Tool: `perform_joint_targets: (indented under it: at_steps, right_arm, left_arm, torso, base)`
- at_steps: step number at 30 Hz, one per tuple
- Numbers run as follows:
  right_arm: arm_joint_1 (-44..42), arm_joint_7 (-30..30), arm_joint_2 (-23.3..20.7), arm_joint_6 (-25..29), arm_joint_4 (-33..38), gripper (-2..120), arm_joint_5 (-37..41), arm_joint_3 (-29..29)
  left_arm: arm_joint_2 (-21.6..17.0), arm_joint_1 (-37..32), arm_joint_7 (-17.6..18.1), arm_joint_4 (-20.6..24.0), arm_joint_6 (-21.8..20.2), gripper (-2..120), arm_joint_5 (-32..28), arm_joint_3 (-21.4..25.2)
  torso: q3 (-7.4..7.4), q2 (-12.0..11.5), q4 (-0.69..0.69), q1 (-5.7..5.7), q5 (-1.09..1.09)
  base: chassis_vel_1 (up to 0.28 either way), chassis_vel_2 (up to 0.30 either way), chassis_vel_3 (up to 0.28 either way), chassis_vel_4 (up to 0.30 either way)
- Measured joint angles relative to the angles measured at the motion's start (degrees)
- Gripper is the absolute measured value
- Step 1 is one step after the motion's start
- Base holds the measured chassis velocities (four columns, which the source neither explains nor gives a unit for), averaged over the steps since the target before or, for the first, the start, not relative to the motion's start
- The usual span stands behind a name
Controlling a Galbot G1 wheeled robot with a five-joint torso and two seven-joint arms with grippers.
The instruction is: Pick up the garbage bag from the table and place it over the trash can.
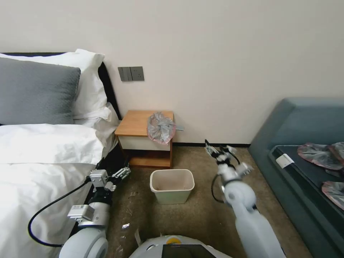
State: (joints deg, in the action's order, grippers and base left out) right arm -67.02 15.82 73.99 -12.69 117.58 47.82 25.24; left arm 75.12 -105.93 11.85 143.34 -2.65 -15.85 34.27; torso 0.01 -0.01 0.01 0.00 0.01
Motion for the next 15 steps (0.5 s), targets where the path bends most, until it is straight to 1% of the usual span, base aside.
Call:
perform_joint_targets:
  at_steps: [1, 4, 5, 6, 8, 9, 11, 12, 13, 15]
  right_arm:
    - [0.0, 0.0, 0.0, 0.0, 0.0, 100, 0.0, 0.0]
    - [8.2, 2.7, 0.4, -0.4, -6.6, 100, 9.8, -3.5]
    - [8.2, 2.7, 0.4, -0.4, -6.6, 100, 9.8, -3.5]
    - [9.8, 3.3, 0.8, -0.4, -8.2, 100, 11.7, -4.2]
    - [14.0, 4.7, 2.8, -0.8, -13.1, 100, 16.6, -5.7]
    - [14.0, 4.7, 2.8, -0.8, -13.1, 100, 16.6, -5.7]
    - [17.2, 5.0, 4.7, -1.0, -17.2, 100, 19.8, -6.1]
    - [17.2, 5.0, 4.7, -1.0, -17.2, 100, 19.8, -6.1]
    - [18.5, 4.9, 5.5, -1.1, -18.8, 100, 21.1, -6.1]
    - [21.9, 2.4, 8.0, -1.6, -23.8, 100, 26.8, -5.2]
  left_arm:
    - [0.0, 0.0, 0.0, 0.0, 0.0, 100, 0.0, 0.0]
    - [0.8, -1.1, 0.0, 0.0, 0.1, 100, 0.1, 0.2]
    - [0.8, -1.1, 0.0, 0.0, 0.1, 100, 0.1, 0.2]
    - [1.1, -1.2, -0.1, 0.0, 0.1, 100, 0.1, 0.2]
    - [1.5, -1.6, -0.2, 0.0, 0.1, 100, 0.1, 0.2]
    - [1.5, -1.6, -0.2, 0.0, 0.1, 100, 0.1, 0.2]
    - [1.7, -2.0, -0.3, 0.0, 0.0, 100, 0.1, 0.2]
    - [1.7, -2.0, -0.3, 0.0, 0.0, 100, 0.1, 0.2]
    - [1.7, -2.1, -0.3, 0.0, 0.0, 100, 0.1, 0.2]
    - [2.0, -2.3, -0.4, 0.0, 0.0, 100, 0.1, 0.2]
  torso:
    - [0.0, 0.0, 0.0, 0.0, 0.0]
    - [0.0, 0.0, 0.0, 0.0, -0.01]
    - [0.0, 0.0, 0.0, 0.0, -0.01]
    - [0.0, 0.0, -0.02, 0.0, -0.01]
    - [0.0, 0.0, -0.02, 0.0, -0.01]
    - [0.0, 0.0, -0.02, 0.0, -0.01]
    - [0.0, 0.0, -0.01, 0.0, -0.01]
    - [0.0, 0.0, -0.01, 0.0, -0.01]
    - [0.0, 0.0, 0.0, 0.0, -0.01]
    - [0.0, 0.0, 0.0, 0.0, -0.01]
  base:
    - [0.0, 0.0, 0.0, 0.0]
    - [0.0, 0.0, 0.0, 0.0]
    - [0.0, 0.0, 0.0, 0.0]
    - [0.0, 0.0, 0.0, 0.0]
    - [0.0, 0.0, 0.0, 0.0]
    - [0.0, 0.0, 0.0, 0.0]
    - [0.0, 0.0, 0.0, 0.0]
    - [0.0, 0.0, 0.0, 0.0]
    - [0.0, 0.0, 0.0, 0.0]
    - [0.0, 0.0, 0.0, 0.0]
